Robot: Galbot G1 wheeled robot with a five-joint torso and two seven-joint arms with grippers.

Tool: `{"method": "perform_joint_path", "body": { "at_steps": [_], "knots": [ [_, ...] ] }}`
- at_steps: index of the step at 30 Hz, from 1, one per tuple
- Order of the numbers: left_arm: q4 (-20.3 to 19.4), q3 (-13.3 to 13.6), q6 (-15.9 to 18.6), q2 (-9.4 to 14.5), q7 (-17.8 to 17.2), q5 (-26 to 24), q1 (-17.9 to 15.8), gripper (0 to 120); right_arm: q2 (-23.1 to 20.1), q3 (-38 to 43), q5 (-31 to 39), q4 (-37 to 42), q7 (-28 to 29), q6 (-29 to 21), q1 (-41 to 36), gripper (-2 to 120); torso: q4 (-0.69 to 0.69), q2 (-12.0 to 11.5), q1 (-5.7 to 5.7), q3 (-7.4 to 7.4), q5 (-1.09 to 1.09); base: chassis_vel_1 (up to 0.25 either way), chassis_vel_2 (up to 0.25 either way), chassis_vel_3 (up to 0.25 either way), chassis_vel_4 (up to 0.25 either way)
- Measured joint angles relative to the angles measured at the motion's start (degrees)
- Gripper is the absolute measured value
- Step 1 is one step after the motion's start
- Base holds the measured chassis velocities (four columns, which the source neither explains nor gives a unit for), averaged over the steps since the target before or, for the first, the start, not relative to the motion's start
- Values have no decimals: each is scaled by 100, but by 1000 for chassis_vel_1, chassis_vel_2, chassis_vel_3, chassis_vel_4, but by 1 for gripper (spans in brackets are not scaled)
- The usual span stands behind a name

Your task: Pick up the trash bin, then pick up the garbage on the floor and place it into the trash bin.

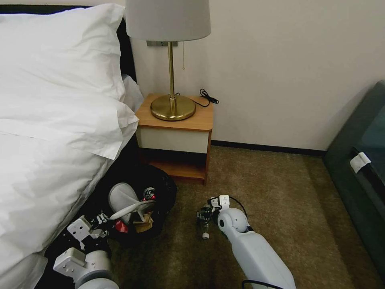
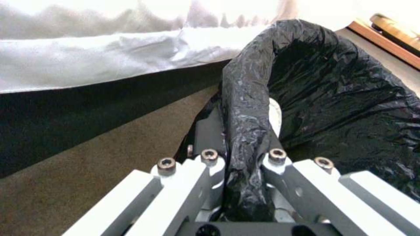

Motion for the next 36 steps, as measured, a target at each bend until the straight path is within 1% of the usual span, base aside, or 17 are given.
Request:
{"method": "perform_joint_path", "body": {
  "at_steps": [9,14,16,17,19,20,22,23,24,25,26,29,30,32,33,34,36],
  "knots": [
    [7,-14,-2,12,0,-16,-14,4,315,159,-360,-608,-286,64,254,100,0,0,0,0,0,0,0,0,0],
    [26,-36,-6,19,0,-26,-24,4,447,234,-516,-914,-361,254,424,100,0,0,0,0,0,0,0,0,0],
    [45,-39,-8,20,1,-30,-29,4,506,293,-627,-1114,-417,388,527,91,0,0,0,0,0,0,0,0,0],
    [45,-39,-8,20,1,-30,-29,4,506,293,-627,-1114,-417,388,527,91,0,0,0,0,0,0,0,0,0],
    [48,-47,-9,24,2,-33,-34,4,508,318,-687,-1215,-440,440,552,79,0,0,0,0,0,0,0,0,0],
    [48,-47,-9,24,2,-33,-34,4,508,318,-687,-1215,-440,440,552,79,0,0,0,0,0,0,0,0,0],
    [51,-51,-9,26,3,-35,-35,4,474,332,-708,-1242,-451,469,557,71,0,0,0,0,1,0,0,0,0],
    [51,-51,-9,26,3,-35,-35,4,474,332,-708,-1242,-451,469,557,71,0,0,0,0,1,0,0,0,0],
    [54,-50,-9,25,4,-35,-36,4,441,336,-708,-1239,-453,471,553,63,0,0,0,0,1,0,0,0,0],
    [58,-42,-9,22,4,-35,-37,4,405,339,-703,-1217,-455,472,535,58,0,0,0,0,1,0,0,0,0],
    [58,-42,-9,22,4,-35,-37,4,405,339,-703,-1217,-455,472,535,58,0,0,0,0,1,0,0,0,0],
    [61,-26,-9,18,6,-31,-30,4,334,335,-708,-1155,-471,478,454,42,0,0,0,0,1,0,0,0,0],
    [61,-26,-9,18,6,-31,-30,4,334,335,-708,-1155,-471,478,454,42,0,0,0,0,1,0,0,0,0],
    [60,-24,-9,18,6,-25,-19,4,256,308,-711,-1041,-486,481,352,31,0,0,0,-1,1,0,0,0,0],
    [60,-24,-9,18,6,-25,-19,4,256,308,-711,-1041,-486,481,352,31,0,0,0,-1,1,0,0,0,0],
    [56,-23,-9,18,6,-21,-9,4,181,284,-660,-902,-485,473,278,27,1,1,0,-1,2,0,0,0,0],
    [54,-23,-9,18,6,-20,-7,4,148,275,-628,-832,-481,461,247,25,0,1,0,0,1,0,0,0,0]
  ]
}}
